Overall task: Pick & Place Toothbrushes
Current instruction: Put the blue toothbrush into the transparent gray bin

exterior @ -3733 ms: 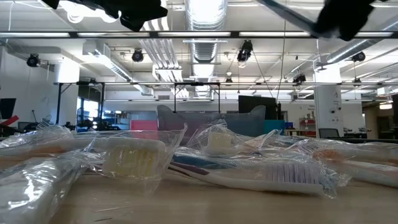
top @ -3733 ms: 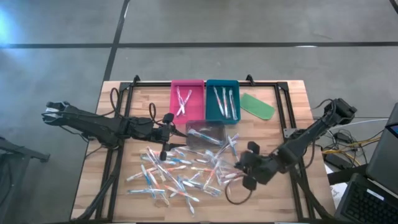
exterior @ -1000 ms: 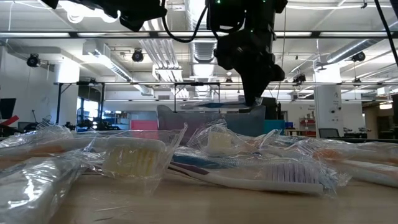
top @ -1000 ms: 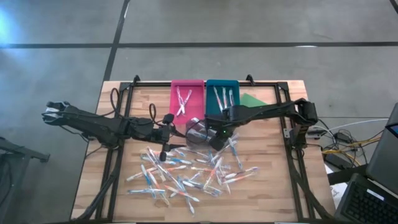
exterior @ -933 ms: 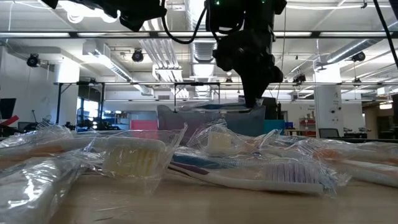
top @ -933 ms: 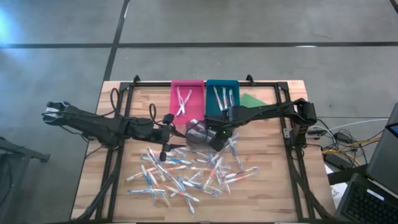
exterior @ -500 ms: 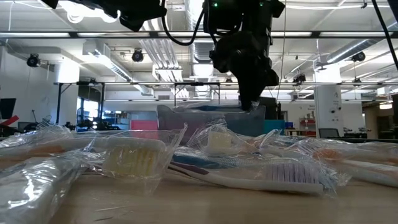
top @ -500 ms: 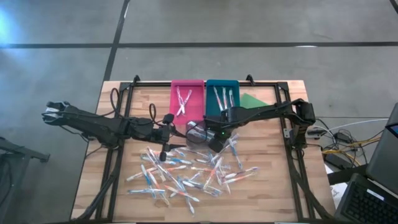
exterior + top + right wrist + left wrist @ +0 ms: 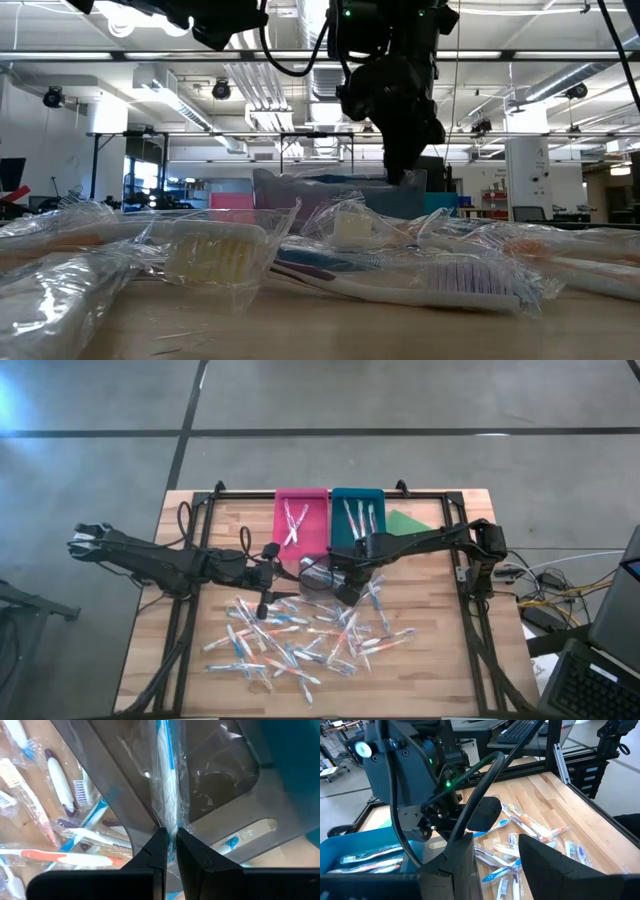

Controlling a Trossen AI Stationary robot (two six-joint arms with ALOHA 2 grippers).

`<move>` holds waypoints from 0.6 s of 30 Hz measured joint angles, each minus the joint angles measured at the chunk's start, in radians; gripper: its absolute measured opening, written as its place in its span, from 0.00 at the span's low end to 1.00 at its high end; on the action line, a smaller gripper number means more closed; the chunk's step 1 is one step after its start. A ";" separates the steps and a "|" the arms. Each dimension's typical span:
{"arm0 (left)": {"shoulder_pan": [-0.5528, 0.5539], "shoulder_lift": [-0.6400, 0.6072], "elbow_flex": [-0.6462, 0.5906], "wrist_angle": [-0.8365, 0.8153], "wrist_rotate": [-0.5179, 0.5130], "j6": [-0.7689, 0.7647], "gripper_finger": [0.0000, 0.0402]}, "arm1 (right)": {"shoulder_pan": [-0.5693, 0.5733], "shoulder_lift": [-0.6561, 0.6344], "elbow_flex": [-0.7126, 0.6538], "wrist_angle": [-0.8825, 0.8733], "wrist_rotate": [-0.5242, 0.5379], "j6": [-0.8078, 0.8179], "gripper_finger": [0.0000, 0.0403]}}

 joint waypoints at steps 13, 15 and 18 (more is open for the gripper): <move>0.000 0.000 0.000 0.000 0.000 0.000 0.41 | -0.001 0.000 -0.083 0.086 0.000 0.000 0.06; 0.000 0.000 0.000 0.000 0.000 0.000 0.41 | -0.002 0.000 -0.084 0.089 0.000 0.001 0.06; 0.000 0.000 0.000 0.000 -0.001 0.000 0.41 | -0.002 0.000 -0.085 0.091 0.000 0.002 0.06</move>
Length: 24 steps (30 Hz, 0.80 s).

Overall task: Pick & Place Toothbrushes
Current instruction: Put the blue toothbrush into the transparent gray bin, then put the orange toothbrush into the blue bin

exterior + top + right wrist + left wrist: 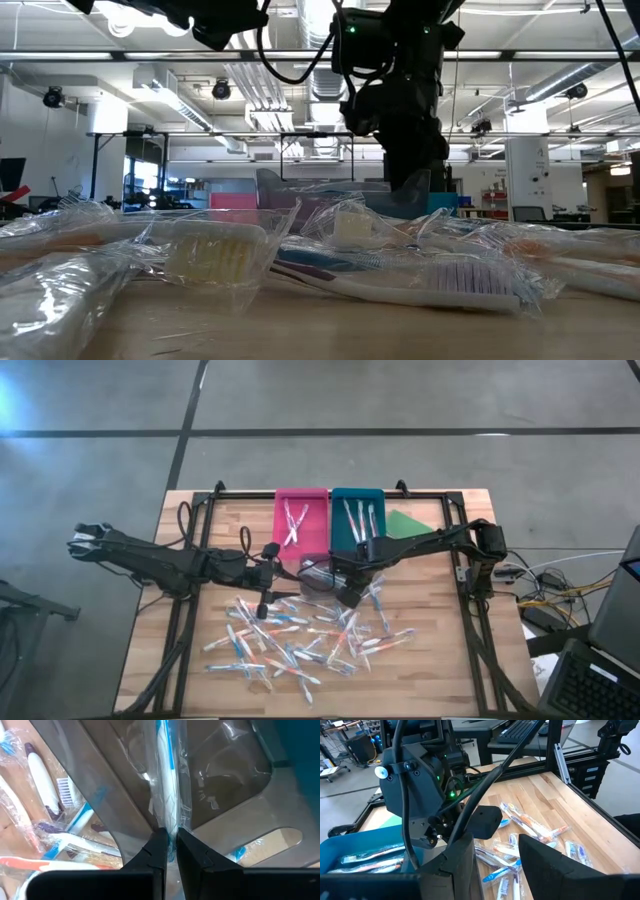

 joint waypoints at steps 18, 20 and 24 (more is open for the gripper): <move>0.000 0.000 0.000 0.000 0.001 0.000 0.41 | 0.000 0.000 0.007 0.010 0.000 0.003 0.24; 0.000 0.000 0.000 0.000 0.001 0.000 0.41 | 0.000 0.000 0.013 0.011 0.000 0.003 0.26; 0.000 0.000 0.000 0.000 0.001 0.000 0.41 | 0.000 0.000 0.024 0.010 0.000 0.003 0.28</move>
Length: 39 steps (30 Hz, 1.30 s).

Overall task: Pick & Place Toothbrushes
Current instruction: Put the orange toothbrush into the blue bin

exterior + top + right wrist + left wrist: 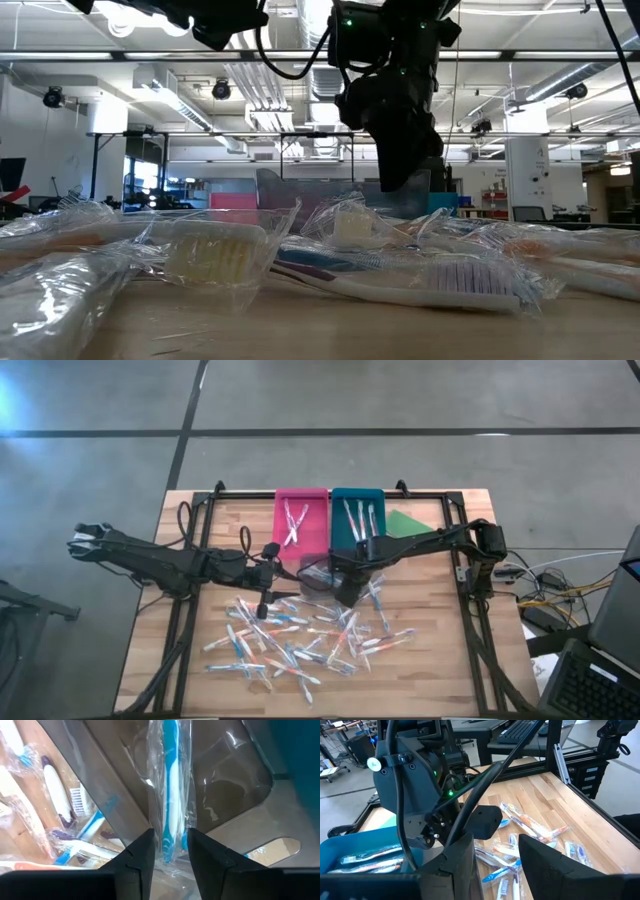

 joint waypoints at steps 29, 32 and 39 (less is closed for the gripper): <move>0.000 0.000 0.000 0.000 0.000 0.000 0.41 | 0.012 -0.019 0.272 -0.244 -0.008 -0.035 0.10; 0.000 0.000 0.000 0.000 0.000 0.000 0.41 | 0.022 -0.021 0.316 -0.277 -0.008 -0.042 0.08; 0.000 0.000 0.000 0.000 0.000 0.000 0.41 | 0.052 -0.038 0.399 -0.319 -0.008 -0.048 0.07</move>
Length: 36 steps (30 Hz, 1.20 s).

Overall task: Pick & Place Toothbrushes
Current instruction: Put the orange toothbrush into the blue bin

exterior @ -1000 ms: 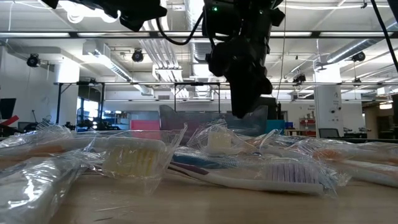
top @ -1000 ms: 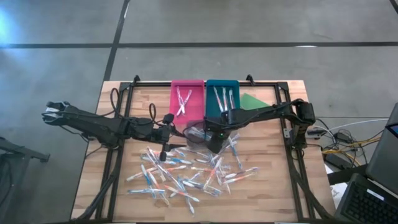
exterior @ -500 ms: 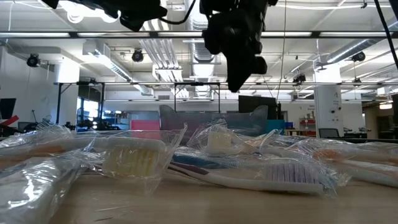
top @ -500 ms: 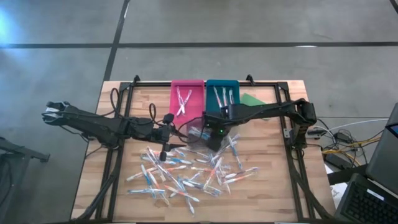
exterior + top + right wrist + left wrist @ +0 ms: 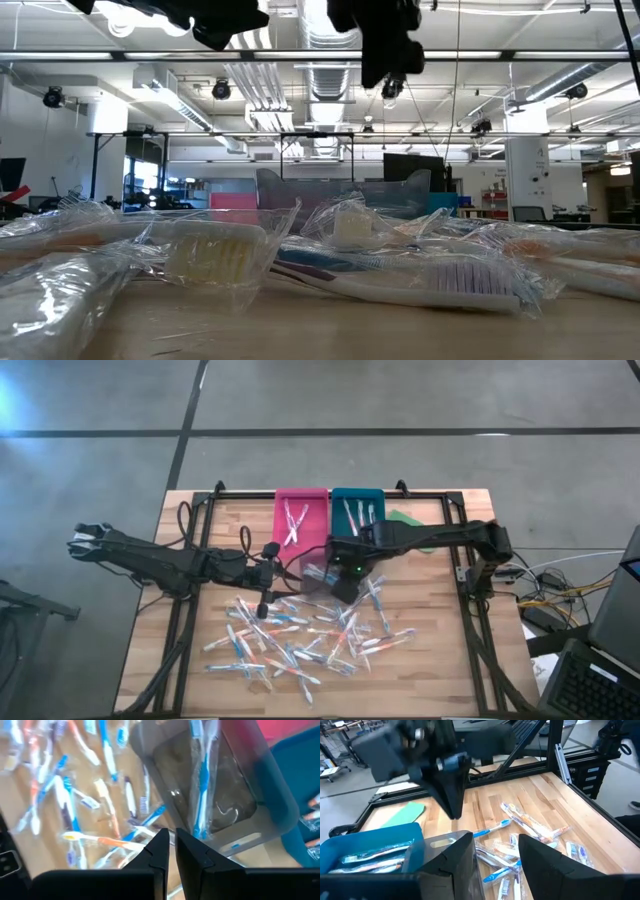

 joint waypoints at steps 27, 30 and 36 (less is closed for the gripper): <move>0.000 0.000 0.000 -0.001 0.000 0.000 0.41 | 0.245 -0.102 0.020 -0.023 0.023 0.030 0.13; 0.000 0.000 0.000 0.000 0.000 0.000 0.41 | 0.298 -0.102 0.020 -0.023 0.057 0.050 0.11; 0.000 0.000 0.000 0.000 0.000 0.000 0.41 | 0.403 -0.102 0.019 -0.023 0.090 0.083 0.06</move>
